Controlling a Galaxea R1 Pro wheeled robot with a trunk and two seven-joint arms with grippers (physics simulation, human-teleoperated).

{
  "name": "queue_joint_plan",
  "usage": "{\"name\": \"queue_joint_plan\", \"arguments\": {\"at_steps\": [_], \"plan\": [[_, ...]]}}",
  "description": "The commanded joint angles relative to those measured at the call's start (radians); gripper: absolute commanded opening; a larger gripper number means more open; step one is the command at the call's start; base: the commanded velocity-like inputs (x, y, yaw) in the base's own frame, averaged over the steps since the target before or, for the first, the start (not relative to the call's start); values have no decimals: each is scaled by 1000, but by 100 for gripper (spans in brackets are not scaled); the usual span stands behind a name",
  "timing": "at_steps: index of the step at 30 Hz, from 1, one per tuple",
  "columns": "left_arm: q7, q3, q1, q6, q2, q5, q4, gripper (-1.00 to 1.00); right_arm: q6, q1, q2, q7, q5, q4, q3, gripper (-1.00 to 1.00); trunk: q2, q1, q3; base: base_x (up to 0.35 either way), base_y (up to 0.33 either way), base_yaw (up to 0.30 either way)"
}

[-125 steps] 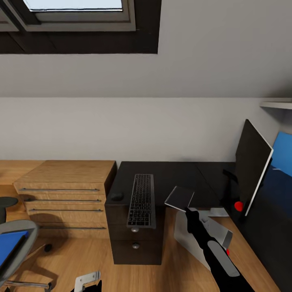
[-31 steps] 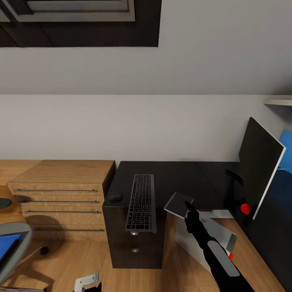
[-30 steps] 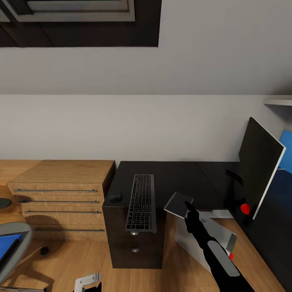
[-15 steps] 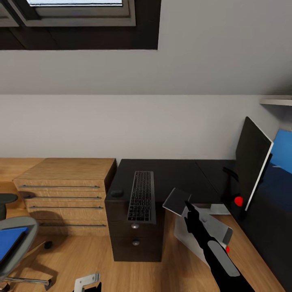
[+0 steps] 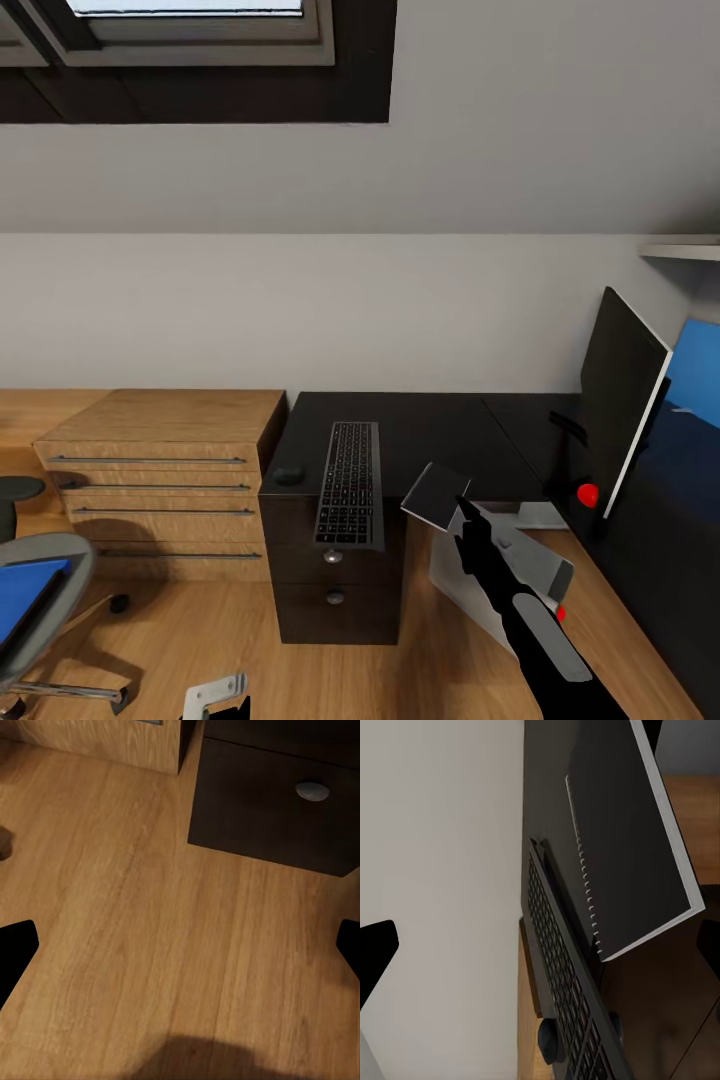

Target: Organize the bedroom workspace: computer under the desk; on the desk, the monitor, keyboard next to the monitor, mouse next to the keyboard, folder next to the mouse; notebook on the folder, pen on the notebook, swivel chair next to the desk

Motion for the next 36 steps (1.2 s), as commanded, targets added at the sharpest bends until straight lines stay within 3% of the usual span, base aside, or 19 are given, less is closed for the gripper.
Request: {"name": "queue_joint_plan", "arguments": {"at_steps": [1, 10, 22, 28, 33, 36], "plan": [[8, -2, 0, 4, 0, 10, -2, 100, 1, 0, -1, 3, -10, 0, 2, 100, 0, 0, -1, 0, 0, 0], [8, -2, 0, 4, 0, 10, -2, 100, 1, 0, -1, 3, -10, 0, 2, 100, 0, 0, -1, -33, 0, 0], [9, -1, 0, 6, -1, 10, 22, 100, -1, 0, -1, 1, -9, 3, 2, 100, 0, 0, -1, -280, 0, 0], [10, -1, 0, 5, 0, 10, 28, 100, -7, -2, 0, -23, 2, 49, 2, 100, 0, 0, -1, -73, 0, 0], [11, -2, 0, 5, 0, 10, 28, 100, -13, -3, 0, -38, 6, 71, 0, 100, 35, -19, 15, -15, 0, 0], [12, -2, 0, 4, 1, 10, 36, 100, -74, -4, 2, -45, 10, 125, 4, 100, 56, -31, 24, -4, 0, 0]]}}
